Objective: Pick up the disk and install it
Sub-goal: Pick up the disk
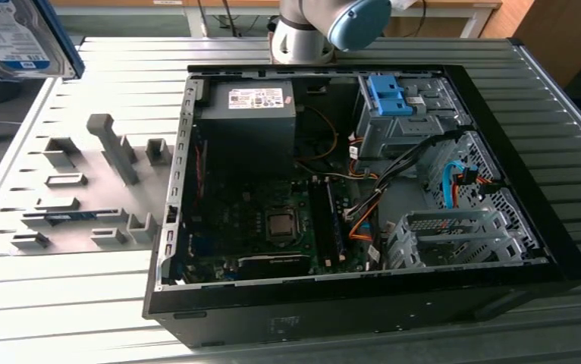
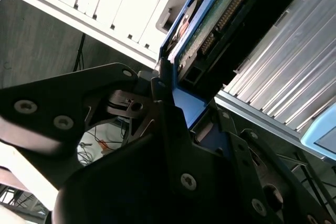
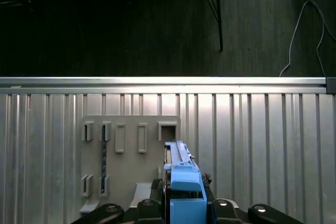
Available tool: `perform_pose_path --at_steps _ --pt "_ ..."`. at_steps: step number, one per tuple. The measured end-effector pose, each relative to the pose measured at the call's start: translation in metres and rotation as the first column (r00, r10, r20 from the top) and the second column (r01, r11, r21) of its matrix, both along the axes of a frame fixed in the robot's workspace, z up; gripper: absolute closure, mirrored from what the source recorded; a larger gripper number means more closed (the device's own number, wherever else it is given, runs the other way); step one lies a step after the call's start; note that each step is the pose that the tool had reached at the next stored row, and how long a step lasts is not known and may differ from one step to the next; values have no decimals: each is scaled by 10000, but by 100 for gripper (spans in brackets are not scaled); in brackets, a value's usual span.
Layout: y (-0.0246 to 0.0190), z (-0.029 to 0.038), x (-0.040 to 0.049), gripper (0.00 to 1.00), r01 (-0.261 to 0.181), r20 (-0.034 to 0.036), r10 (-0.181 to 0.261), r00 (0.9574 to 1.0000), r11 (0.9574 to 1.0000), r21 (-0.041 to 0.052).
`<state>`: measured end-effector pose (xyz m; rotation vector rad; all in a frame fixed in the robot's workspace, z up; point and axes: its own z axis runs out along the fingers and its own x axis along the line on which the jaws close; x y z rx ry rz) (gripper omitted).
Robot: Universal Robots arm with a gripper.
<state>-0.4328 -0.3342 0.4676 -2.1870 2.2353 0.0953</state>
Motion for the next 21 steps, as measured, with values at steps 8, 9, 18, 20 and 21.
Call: perform_pose_path --at_steps 8,9,18,20,21 --pt "-56 46 0 64 0 -1 0 10000 10000 -9" --pt "-62 59 0 64 0 -2 0 10000 10000 -10" --pt "-90 300 0 64 0 -3 0 10000 10000 -10" --pt "-119 305 0 64 -1 -3 1 10000 10000 -10" --pt "-139 305 0 64 -1 -3 1 10000 10000 -10"
